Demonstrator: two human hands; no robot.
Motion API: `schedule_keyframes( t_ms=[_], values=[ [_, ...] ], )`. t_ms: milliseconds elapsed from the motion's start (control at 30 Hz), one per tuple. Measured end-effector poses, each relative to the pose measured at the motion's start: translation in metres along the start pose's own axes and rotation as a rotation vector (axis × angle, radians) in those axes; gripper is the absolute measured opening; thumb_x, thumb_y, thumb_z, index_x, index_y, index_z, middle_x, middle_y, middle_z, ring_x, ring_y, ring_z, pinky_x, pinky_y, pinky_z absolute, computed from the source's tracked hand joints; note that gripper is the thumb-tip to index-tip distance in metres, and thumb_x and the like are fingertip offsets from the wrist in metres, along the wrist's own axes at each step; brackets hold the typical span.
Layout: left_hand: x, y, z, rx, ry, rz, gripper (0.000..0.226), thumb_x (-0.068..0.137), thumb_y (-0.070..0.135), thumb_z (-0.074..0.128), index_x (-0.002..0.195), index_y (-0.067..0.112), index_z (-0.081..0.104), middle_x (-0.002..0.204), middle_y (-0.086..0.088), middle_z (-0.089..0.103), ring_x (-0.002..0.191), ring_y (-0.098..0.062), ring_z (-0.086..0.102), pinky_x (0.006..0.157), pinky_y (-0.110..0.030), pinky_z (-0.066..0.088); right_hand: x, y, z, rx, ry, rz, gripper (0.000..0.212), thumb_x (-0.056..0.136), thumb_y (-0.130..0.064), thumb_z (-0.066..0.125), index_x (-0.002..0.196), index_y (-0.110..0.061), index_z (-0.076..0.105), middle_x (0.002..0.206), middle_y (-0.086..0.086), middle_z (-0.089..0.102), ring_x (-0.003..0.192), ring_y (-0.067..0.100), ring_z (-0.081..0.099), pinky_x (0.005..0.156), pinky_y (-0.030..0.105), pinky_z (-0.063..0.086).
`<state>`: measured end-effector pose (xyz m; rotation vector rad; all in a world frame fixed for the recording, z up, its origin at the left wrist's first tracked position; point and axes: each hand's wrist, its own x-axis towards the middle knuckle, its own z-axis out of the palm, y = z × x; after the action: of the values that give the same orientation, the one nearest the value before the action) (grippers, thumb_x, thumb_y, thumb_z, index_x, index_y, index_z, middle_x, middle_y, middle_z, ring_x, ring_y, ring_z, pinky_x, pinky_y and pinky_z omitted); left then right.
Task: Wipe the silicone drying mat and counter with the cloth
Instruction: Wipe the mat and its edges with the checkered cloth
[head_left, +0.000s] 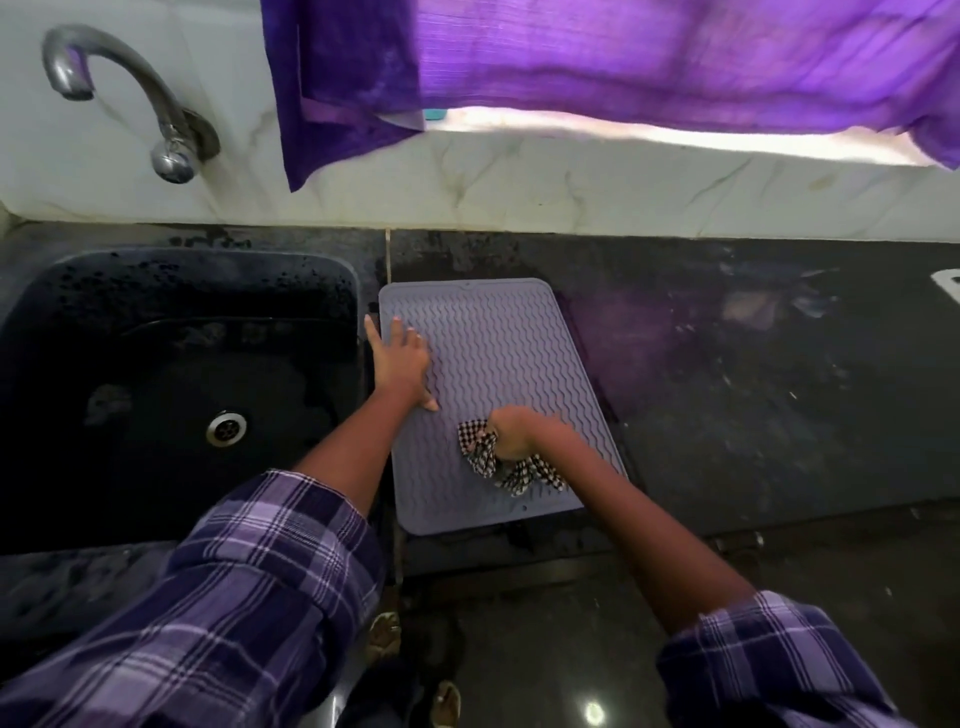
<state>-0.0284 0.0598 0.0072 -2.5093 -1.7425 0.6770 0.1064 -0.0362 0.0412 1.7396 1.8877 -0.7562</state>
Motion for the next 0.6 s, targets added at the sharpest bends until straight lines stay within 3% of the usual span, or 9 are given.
schedule_keyframes(
  t_ms=[67, 133, 200, 233, 300, 367, 433, 500, 600],
  values=[
    [-0.008, 0.002, 0.006, -0.034, 0.033, -0.037, 0.106, 0.076, 0.066, 0.06, 0.153, 0.01, 0.013, 0.161, -0.008, 0.013, 0.15, -0.033, -0.001, 0.111, -0.07, -0.001, -0.011, -0.005, 0.004, -0.014, -0.075, -0.013, 0.018, 0.088, -0.002, 0.048, 0.1, 0.004, 0.06, 0.1, 0.021, 0.056, 0.1, 0.032, 0.059, 0.087, 0.037, 0.05],
    [-0.017, 0.003, 0.012, -0.114, 0.035, -0.069, 0.095, 0.082, 0.061, 0.057, 0.151, 0.01, 0.019, 0.159, -0.008, 0.019, 0.15, -0.031, 0.002, 0.112, -0.069, 0.0, -0.021, -0.006, -0.001, -0.055, -0.187, -0.031, 0.007, 0.088, -0.004, 0.054, 0.084, 0.001, 0.057, 0.084, 0.011, 0.049, 0.077, 0.024, 0.05, 0.07, 0.033, 0.045],
    [-0.026, 0.001, 0.017, -0.193, 0.026, -0.078, 0.083, 0.087, 0.054, 0.056, 0.149, 0.009, 0.024, 0.157, -0.008, 0.025, 0.15, -0.029, 0.005, 0.113, -0.067, 0.0, -0.029, -0.002, -0.014, -0.028, -0.301, -0.039, 0.014, 0.089, 0.0, 0.054, 0.075, -0.001, 0.055, 0.078, 0.005, 0.045, 0.071, 0.018, 0.043, 0.065, 0.027, 0.038],
    [-0.031, -0.001, 0.02, -0.223, 0.031, -0.076, 0.078, 0.089, 0.051, 0.055, 0.148, 0.009, 0.028, 0.155, -0.007, 0.028, 0.15, -0.029, 0.006, 0.114, -0.067, 0.001, -0.032, 0.003, -0.022, 0.025, -0.318, -0.045, 0.027, 0.089, 0.004, 0.051, 0.064, -0.006, 0.049, 0.071, 0.002, 0.041, 0.064, 0.015, 0.037, 0.061, 0.024, 0.034],
    [-0.039, -0.009, 0.026, -0.271, 0.061, -0.073, 0.066, 0.092, 0.044, 0.054, 0.144, 0.008, 0.034, 0.152, -0.006, 0.034, 0.15, -0.028, 0.009, 0.114, -0.066, 0.001, -0.033, 0.01, -0.035, 0.146, -0.162, -0.024, 0.038, 0.089, 0.009, 0.043, 0.056, -0.009, 0.039, 0.064, 0.003, 0.037, 0.058, 0.014, 0.032, 0.057, 0.024, 0.03],
    [-0.045, -0.017, 0.032, -0.305, 0.062, -0.074, 0.059, 0.094, 0.037, 0.053, 0.143, 0.008, 0.037, 0.151, -0.006, 0.037, 0.15, -0.028, 0.011, 0.115, -0.067, 0.002, -0.024, 0.007, -0.041, 0.209, 0.141, 0.009, 0.021, 0.09, 0.005, 0.042, 0.072, -0.003, 0.049, 0.075, 0.01, 0.047, 0.071, 0.022, 0.046, 0.065, 0.027, 0.036],
    [-0.051, -0.021, 0.037, -0.349, 0.045, -0.047, 0.053, 0.096, 0.032, 0.053, 0.141, 0.009, 0.039, 0.15, -0.005, 0.038, 0.15, -0.027, 0.011, 0.114, -0.067, 0.003, -0.008, -0.007, -0.036, 0.169, 0.332, 0.02, 0.009, 0.089, 0.0, 0.049, 0.092, 0.002, 0.058, 0.092, 0.016, 0.058, 0.093, 0.029, 0.06, 0.077, 0.03, 0.045],
    [-0.056, -0.019, 0.039, -0.405, 0.035, 0.032, 0.048, 0.095, 0.029, 0.054, 0.138, 0.011, 0.043, 0.149, -0.004, 0.039, 0.15, -0.027, 0.01, 0.115, -0.067, 0.003, 0.006, -0.029, -0.015, 0.081, 0.354, 0.012, 0.029, 0.091, -0.002, 0.05, 0.117, 0.001, 0.063, 0.116, 0.019, 0.064, 0.112, 0.033, 0.06, 0.094, 0.038, 0.049],
    [-0.063, -0.009, 0.042, -0.418, -0.011, 0.178, 0.055, 0.094, 0.028, 0.056, 0.145, 0.018, 0.038, 0.156, 0.0, 0.03, 0.151, -0.026, 0.004, 0.113, -0.067, -0.001, 0.016, -0.048, 0.024, -0.101, 0.397, 0.004, 0.034, 0.096, -0.008, 0.044, 0.127, -0.005, 0.057, 0.136, 0.018, 0.049, 0.129, 0.033, 0.044, 0.106, 0.044, 0.039]
  ],
)
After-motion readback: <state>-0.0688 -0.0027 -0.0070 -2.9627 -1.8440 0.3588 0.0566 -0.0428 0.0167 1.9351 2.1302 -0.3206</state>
